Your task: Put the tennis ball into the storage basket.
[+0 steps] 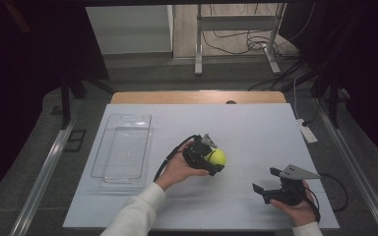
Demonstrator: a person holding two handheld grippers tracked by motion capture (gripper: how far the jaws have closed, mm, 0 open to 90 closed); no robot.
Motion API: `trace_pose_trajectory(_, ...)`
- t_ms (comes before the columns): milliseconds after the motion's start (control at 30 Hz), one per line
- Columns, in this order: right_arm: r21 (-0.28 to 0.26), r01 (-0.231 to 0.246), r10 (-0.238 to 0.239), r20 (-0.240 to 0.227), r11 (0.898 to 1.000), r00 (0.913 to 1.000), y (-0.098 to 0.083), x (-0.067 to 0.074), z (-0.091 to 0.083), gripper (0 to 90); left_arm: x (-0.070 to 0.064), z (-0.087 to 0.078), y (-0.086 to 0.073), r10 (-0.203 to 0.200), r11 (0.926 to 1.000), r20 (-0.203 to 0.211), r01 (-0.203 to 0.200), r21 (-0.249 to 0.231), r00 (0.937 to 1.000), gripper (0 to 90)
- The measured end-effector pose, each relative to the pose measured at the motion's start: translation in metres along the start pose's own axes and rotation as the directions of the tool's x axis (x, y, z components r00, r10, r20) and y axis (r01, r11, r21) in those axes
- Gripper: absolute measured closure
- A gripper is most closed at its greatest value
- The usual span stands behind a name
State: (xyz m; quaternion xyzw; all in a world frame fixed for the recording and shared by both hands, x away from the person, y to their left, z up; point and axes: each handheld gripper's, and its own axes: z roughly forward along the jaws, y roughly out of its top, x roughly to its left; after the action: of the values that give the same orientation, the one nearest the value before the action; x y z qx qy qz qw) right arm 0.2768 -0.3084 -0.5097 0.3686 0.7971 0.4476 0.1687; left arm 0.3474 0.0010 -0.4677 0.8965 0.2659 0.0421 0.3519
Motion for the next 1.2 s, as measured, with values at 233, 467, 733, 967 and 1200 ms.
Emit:
trace_pose_trajectory(233, 0.003, 0.000, 0.000, 0.001, 1.000, 1.0000, 0.000, 0.000, 0.000, 7.0, 0.002, -0.006, -0.005, -0.004, 0.9999, -0.012, 0.004, -0.012, 0.9999, 26.2)
trace_pose_trajectory(467, 0.007, 0.004, -0.004, 0.007, 1.000, 1.0000, 0.000, 0.000, 0.001, 7.3, 0.004, -0.011, -0.007, -0.012, 0.9996, -0.020, 0.011, -0.027, 0.9997, 26.2)
trace_pose_trajectory(733, 0.006, 0.004, -0.004, 0.007, 1.000, 1.0000, 0.000, 0.000, 0.001, 7.2, 0.006, -0.016, -0.009, -0.016, 0.9992, -0.030, 0.014, -0.038, 0.9994, 26.2)
trace_pose_trajectory(967, 0.006, 0.003, -0.003, 0.007, 1.000, 1.0000, 0.000, 0.000, 0.001, 7.2, 0.007, -0.020, -0.010, -0.018, 0.9989, -0.034, 0.016, -0.044, 0.9993, 26.2)
trace_pose_trajectory(1200, 0.006, 0.002, -0.002, 0.007, 1.000, 1.0000, 0.000, 0.000, 0.001, 7.2, 0.008, -0.023, -0.011, -0.024, 0.9984, -0.038, 0.022, -0.052, 0.9990, 26.2)
